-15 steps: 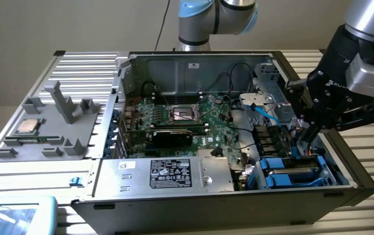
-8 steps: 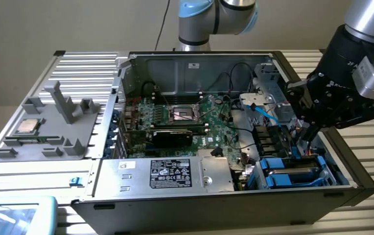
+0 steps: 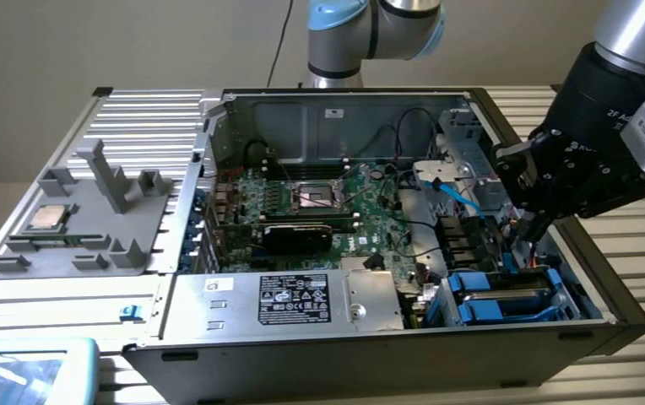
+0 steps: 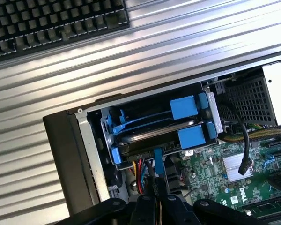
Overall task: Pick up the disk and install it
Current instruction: 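Insert the second disk wire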
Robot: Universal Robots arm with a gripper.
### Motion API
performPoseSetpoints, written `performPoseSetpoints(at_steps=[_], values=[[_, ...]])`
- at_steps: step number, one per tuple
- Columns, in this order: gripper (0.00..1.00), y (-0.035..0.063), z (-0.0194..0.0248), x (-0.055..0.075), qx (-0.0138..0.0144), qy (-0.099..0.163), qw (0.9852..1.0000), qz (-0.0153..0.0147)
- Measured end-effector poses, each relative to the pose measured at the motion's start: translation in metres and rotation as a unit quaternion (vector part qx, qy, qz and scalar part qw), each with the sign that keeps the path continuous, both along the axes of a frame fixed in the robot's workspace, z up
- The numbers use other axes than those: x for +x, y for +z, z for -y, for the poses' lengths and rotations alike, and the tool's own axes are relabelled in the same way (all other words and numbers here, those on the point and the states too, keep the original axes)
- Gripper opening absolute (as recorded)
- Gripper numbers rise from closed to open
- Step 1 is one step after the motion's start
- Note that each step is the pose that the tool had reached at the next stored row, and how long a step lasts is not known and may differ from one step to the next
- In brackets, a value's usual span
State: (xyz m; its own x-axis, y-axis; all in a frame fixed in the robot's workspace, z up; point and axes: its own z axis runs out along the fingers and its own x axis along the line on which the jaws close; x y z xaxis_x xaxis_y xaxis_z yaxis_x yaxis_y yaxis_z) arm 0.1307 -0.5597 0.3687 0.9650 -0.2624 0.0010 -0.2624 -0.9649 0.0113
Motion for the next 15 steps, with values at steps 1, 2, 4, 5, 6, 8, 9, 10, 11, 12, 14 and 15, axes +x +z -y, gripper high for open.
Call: performPoseSetpoints(at_steps=[1,2,4,5,6,8,9,10,11,12,14,15], values=[[0.11,0.0,0.0,0.0,0.0,0.0,1.0,0.0],[0.11,0.0,0.0,0.0,0.0,0.0,1.0,0.0],[0.11,-0.0006,0.0003,-0.002,0.0004,0.002,1.0,0.0002],[0.11,-0.0008,0.0005,-0.0025,0.0004,0.007,1.0,0.0002],[0.11,-0.001,0.0008,-0.0031,0.0004,0.013,0.9999,0.0002],[0.11,-0.0017,0.0014,-0.0045,0.001,0.023,0.9997,0.0002],[0.11,-0.0019,0.0017,-0.0052,0.0012,0.028,0.9996,0.0002],[0.11,-0.0021,0.0021,-0.0059,0.0016,0.033,0.9995,0.0003],[0.11,-0.0024,0.0026,-0.0067,0.002,0.037,0.9993,0.0002],[0.11,-0.0027,0.0035,-0.0074,0.0025,0.041,0.9992,0.0003],[0.11,-0.0037,0.0056,-0.009,0.0042,0.046,0.9989,0.0003],[0.11,-0.0043,0.0064,-0.0098,0.0056,0.049,0.9988,0.0004]])
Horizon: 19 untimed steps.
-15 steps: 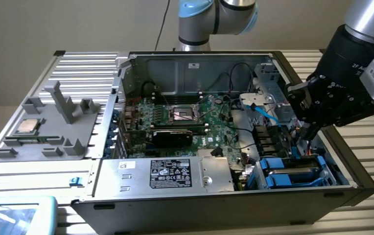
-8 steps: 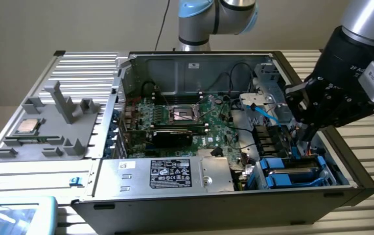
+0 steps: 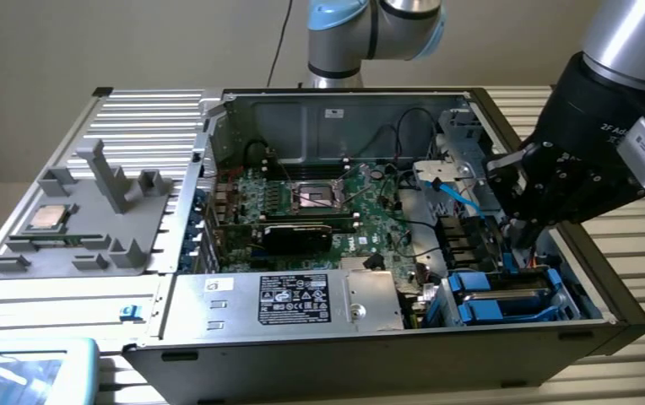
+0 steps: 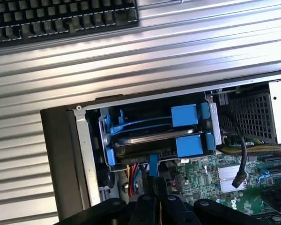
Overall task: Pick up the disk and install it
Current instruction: 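Insert the second disk wire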
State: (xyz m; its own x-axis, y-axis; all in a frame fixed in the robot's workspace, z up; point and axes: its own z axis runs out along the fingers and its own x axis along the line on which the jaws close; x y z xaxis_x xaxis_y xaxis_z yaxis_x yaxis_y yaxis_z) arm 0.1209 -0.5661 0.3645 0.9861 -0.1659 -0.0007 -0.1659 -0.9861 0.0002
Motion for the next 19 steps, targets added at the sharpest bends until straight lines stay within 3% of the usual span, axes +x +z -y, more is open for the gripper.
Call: performPoseSetpoints(at_steps=[3,5,14,19], values=[[0.11,-0.0032,0.0019,-0.002,0.0065,0.011,0.9999,0.0],[0.11,-0.0065,0.0041,-0.002,0.0077,0.017,0.9998,0.0],[0.11,-0.0105,0.0109,-0.002,0.0075,0.041,0.9991,-0.0002],[0.11,-0.013,0.011,-0.004,0.0042,0.051,0.9987,-0.0005]])
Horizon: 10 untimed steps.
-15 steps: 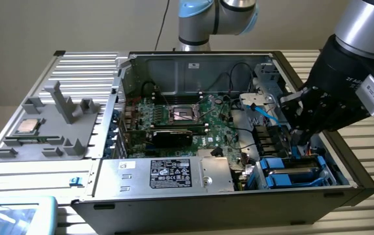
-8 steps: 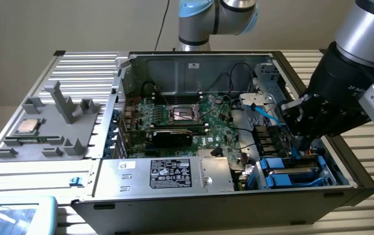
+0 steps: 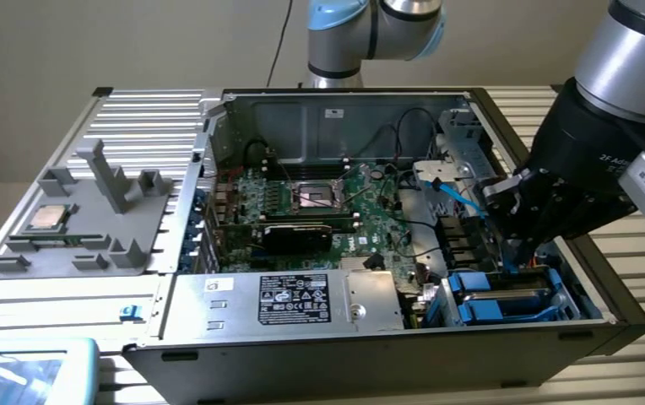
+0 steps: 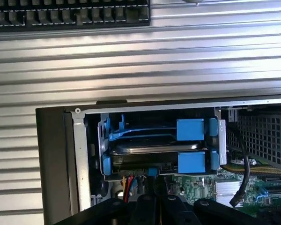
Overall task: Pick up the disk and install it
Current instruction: 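Insert the second disk wire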
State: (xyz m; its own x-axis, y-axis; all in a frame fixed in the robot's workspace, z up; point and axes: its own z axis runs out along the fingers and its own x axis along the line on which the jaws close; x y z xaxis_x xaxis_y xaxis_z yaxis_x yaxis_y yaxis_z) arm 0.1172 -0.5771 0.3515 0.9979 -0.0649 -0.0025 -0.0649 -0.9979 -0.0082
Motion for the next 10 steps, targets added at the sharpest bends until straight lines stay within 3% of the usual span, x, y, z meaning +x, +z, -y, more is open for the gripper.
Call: performPoseSetpoints(at_steps=[5,10], values=[[0.11,-0.0029,0.0001,-0.0008,-0.0077,0.006,0.9999,0.0],[0.11,-0.005,0.0011,-0.0016,-0.009,0.01,0.9999,0.0]])
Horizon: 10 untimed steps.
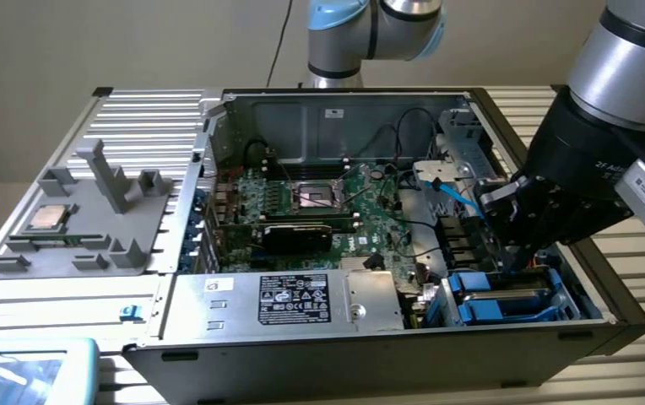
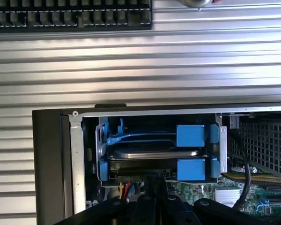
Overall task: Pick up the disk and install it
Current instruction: 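Insert the second disk wire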
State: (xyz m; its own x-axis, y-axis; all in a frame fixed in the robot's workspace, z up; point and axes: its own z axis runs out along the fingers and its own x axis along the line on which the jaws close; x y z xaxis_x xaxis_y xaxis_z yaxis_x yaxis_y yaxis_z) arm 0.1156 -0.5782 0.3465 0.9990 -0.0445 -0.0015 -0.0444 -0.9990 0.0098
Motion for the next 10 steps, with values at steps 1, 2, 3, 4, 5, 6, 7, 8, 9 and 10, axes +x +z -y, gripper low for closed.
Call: performPoseSetpoints(at_steps=[1,2,3,4,5,6,7,8,9,10], values=[[0.11,-0.0002,0.0008,-0.0001,0.0,0.001,1.0,0.0],[0.11,-0.0006,0.0014,-0.0002,0.0,0.001,1.0,0.0],[0.11,-0.001,0.0018,-0.0002,0.0,0.002,1.0,0.0],[0.11,-0.0017,0.0019,-0.0002,0.0001,0.002,1.0,0.0],[0.11,-0.0023,0.002,-0.0003,0.0,0.002,1.0,0.0],[0.11,-0.0027,0.002,-0.0002,-0.0001,0.003,1.0,0.0],[0.11,-0.0032,0.0022,-0.0003,-0.0001,0.003,1.0,0.0],[0.11,-0.0038,0.0023,-0.0003,0.0,0.003,1.0,0.0],[0.11,-0.0045,0.0024,-0.0003,0.0,0.004,1.0,0.0],[0.11,-0.005,0.0025,-0.0003,0.0,0.004,1.0,0.0]])
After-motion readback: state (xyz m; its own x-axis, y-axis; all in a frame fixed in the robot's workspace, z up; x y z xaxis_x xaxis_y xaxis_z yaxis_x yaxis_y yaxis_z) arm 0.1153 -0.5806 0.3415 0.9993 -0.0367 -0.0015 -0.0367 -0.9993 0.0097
